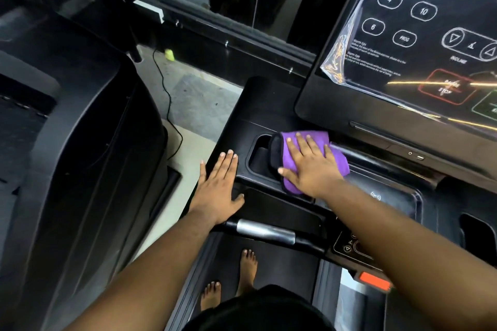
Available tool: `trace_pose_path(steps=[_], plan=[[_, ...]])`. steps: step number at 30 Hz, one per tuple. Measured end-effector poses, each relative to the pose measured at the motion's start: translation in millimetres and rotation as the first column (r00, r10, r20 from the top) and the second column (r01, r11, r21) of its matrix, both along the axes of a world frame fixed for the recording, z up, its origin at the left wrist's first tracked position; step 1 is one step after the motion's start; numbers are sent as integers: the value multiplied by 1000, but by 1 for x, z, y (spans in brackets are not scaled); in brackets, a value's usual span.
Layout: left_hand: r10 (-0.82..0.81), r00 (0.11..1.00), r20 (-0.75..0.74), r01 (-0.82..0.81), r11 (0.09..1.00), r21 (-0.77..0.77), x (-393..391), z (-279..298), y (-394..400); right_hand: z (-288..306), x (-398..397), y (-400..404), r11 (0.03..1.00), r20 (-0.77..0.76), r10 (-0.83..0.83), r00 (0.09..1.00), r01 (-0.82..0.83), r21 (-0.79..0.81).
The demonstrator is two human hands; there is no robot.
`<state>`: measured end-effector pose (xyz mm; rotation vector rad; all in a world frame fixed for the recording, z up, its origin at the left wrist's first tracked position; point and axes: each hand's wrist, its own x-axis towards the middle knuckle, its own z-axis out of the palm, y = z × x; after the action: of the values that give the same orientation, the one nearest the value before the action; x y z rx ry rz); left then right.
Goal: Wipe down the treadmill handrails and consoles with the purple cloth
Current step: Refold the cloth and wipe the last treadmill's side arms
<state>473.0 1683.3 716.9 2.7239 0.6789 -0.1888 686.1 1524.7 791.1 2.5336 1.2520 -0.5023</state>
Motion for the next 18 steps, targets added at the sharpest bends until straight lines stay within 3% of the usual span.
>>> trace_pose_path(steps=[5, 12, 18], plan=[[11, 1000, 6, -10, 999, -33, 1, -1, 3, 2, -1, -39, 985, -60, 167, 984, -169, -43], [21, 1000, 10, -20, 998, -53, 1, 1, 3, -16, 23, 30, 999, 50, -3, 999, 0, 48], [18, 1000, 11, -18, 998, -53, 1, -1, 4, -3, -32, -29, 978, -19, 206, 978, -205, 29]])
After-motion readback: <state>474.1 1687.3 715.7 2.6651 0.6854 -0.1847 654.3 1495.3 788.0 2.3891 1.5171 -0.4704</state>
